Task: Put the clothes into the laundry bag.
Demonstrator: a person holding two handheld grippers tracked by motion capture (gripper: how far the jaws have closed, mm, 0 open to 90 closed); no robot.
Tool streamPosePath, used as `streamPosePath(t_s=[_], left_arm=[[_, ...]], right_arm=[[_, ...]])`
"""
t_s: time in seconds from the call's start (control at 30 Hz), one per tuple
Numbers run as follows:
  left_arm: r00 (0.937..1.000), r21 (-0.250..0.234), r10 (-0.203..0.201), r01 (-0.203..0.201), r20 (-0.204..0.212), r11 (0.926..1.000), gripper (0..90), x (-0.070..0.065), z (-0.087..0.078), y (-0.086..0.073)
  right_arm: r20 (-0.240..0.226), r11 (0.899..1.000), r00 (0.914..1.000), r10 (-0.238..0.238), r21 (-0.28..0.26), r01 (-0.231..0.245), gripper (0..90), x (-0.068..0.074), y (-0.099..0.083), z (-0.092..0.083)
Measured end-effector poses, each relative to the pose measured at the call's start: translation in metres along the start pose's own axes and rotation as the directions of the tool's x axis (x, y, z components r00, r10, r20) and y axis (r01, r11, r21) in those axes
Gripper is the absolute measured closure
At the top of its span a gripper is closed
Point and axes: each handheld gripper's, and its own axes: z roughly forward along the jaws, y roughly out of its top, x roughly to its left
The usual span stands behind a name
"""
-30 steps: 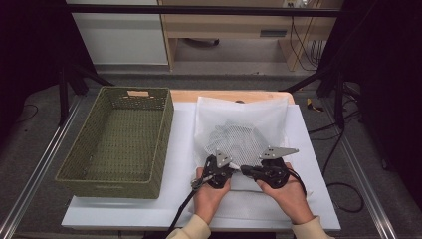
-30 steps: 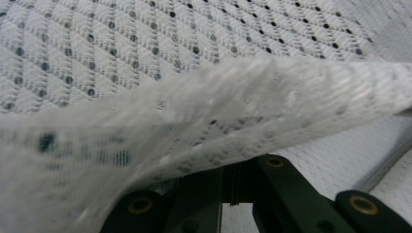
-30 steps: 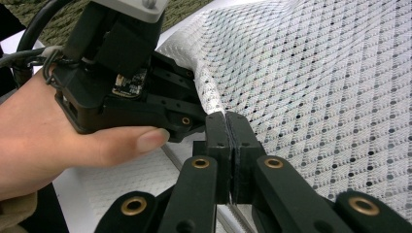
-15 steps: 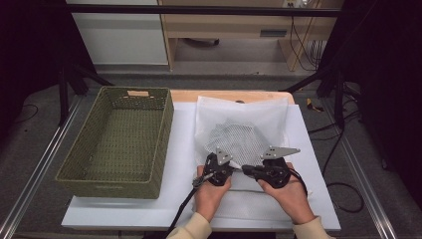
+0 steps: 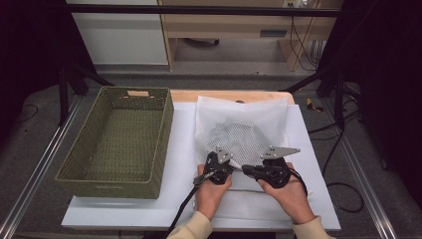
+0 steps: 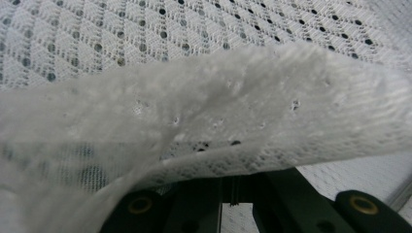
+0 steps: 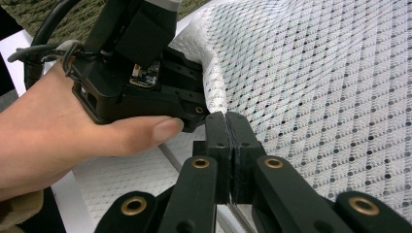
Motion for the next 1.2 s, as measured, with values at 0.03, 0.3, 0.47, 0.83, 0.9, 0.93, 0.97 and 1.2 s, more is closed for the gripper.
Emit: streamPosePath(t_s=[0.03,0.3,0.47,0.83,0.9,0.93,0.97,1.2], left_arm=[[1.0000,-0.002,-0.001,0.001,-0.001,1.0000,90.0,0.000,0.000,0.000],[0.9999,-0.008,-0.004,0.004,-0.011,1.0000,90.0,0.000,0.004,0.001],[0.9998,-0.007,-0.003,0.003,-0.018,1.0000,90.0,0.000,0.005,0.002],[0.9999,-0.002,-0.004,0.003,-0.011,1.0000,90.0,0.000,0.006,0.003],[1.0000,0.001,0.001,-0.001,-0.004,1.0000,90.0,-0.001,0.004,0.002],[1.0000,0.000,0.001,-0.001,0.001,1.0000,90.0,-0.001,0.002,0.002],[0.9999,-0.003,-0.008,0.008,0.012,1.0000,90.0,-0.001,-0.001,0.001],[0.9977,-0.016,-0.031,0.032,0.060,0.9993,90.0,-0.004,-0.026,-0.004]], right_arm=[[0.000,1.000,1.0000,0.001,0.000,-0.001,89.3,0.000,0.000,0.000],[-0.002,1.000,1.0000,0.003,0.001,-0.003,89.3,0.000,0.000,0.001],[-0.001,1.000,1.0000,0.002,0.000,-0.002,89.3,0.001,0.000,0.001],[-0.002,1.000,1.0000,0.003,0.000,-0.003,89.3,0.000,0.000,0.000],[-0.002,1.000,1.0000,0.002,-0.003,-0.002,89.3,-0.001,0.000,0.000],[0.000,1.000,1.0000,0.003,-0.005,-0.003,89.3,-0.001,0.000,0.000],[0.001,1.000,1.0000,0.006,-0.006,-0.006,89.3,-0.001,0.000,-0.001],[0.002,1.000,0.9999,0.012,-0.019,-0.012,89.3,-0.002,0.002,-0.005]])
